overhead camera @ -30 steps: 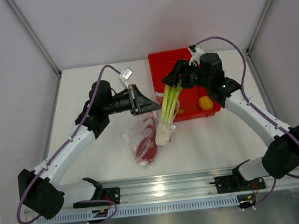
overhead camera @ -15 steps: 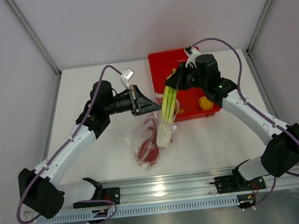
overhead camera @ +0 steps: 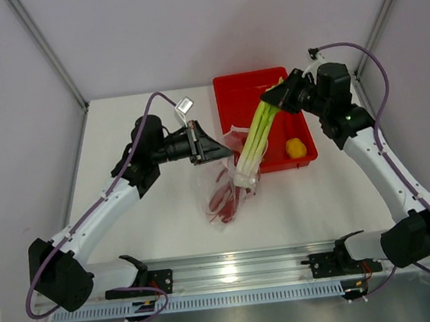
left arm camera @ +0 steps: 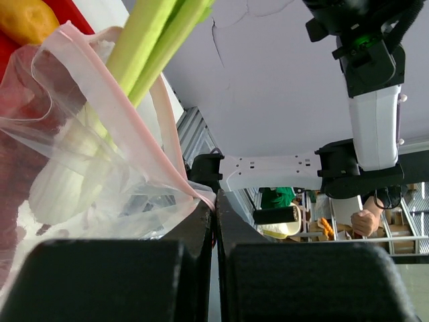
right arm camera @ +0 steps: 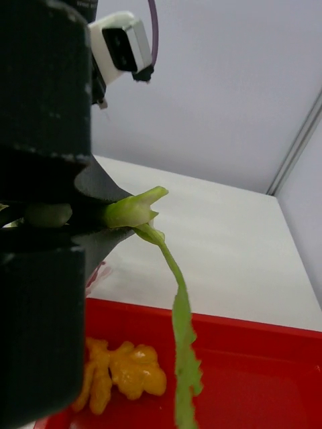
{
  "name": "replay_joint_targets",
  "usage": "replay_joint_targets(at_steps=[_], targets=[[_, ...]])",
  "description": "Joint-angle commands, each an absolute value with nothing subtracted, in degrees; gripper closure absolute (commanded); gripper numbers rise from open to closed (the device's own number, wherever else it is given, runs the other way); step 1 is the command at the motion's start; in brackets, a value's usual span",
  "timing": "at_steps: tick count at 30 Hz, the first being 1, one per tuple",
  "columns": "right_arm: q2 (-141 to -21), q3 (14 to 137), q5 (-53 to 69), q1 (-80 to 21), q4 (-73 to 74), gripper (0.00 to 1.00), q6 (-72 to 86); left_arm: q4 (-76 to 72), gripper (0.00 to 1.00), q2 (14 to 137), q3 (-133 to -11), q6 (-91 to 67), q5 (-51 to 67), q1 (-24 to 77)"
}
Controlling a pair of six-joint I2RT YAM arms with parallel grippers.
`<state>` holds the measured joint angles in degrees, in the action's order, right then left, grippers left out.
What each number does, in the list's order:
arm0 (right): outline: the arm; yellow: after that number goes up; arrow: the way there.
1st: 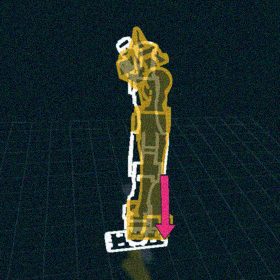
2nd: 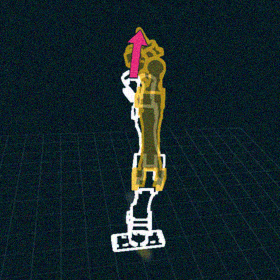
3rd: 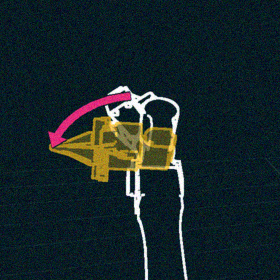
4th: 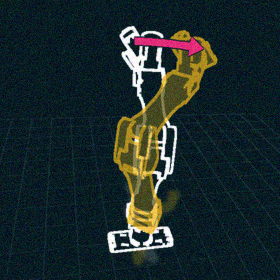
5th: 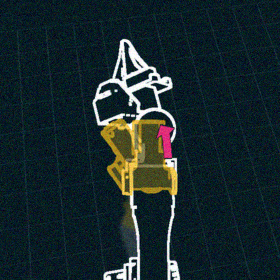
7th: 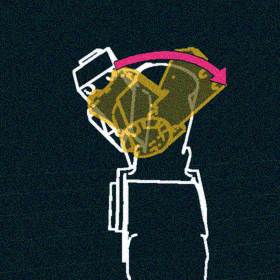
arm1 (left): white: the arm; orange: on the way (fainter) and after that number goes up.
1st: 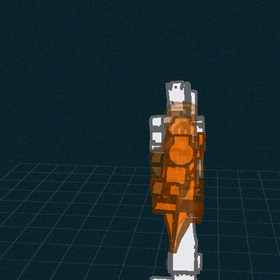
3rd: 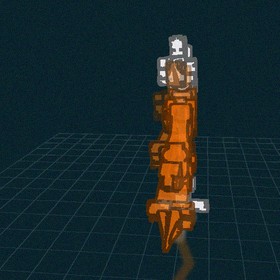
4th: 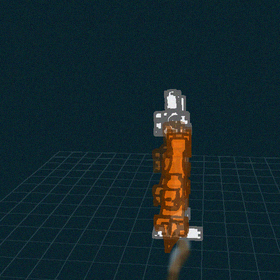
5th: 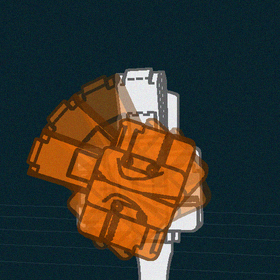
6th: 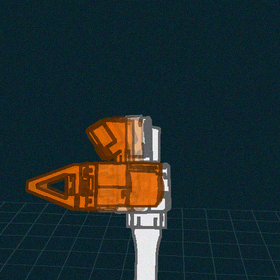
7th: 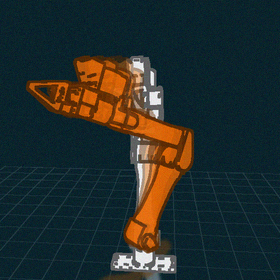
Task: Place the food in the zip-top bag and seal the zipper
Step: Place the fake vegetable in the zipper food storage bag.
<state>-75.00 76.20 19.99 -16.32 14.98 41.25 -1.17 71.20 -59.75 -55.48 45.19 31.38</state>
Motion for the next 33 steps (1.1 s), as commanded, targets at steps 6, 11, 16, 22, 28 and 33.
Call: replay_joint_targets(at_steps=[6, 11, 16, 22, 28, 33], targets=[[-71.02, 79.10, 18.90, -15.73, 13.98, 1.00, 48.25, -5.53, 1.00, 72.60, -61.35, -57.04, 44.91, 31.64], [-69.35, 76.74, 16.09, -17.40, 11.70, 1.00, 50.09, -8.96, 0.99, 73.56, -61.26, -60.11, 45.35, 31.64], [-68.38, 72.08, 12.14, -21.26, 9.05, 1.00, 54.31, -9.93, 0.99, 74.53, -62.23, -61.08, 45.62, 31.73], [-68.38, 68.91, 13.35, -24.43, 9.92, 1.00, 58.62, -8.00, 0.99, 74.88, -64.16, -59.86, 45.26, 31.82], [-69.61, 67.86, 15.38, -26.36, 14.84, 1.00, 56.70, -7.91, 0.99, 75.23, -65.48, -59.85, 45.35, 31.73], [-71.10, 65.57, 16.24, -29.35, 16.35, 1.00, 52.65, -7.30, 0.99, 75.32, -67.23, -59.24, 45.26, 31.82]])
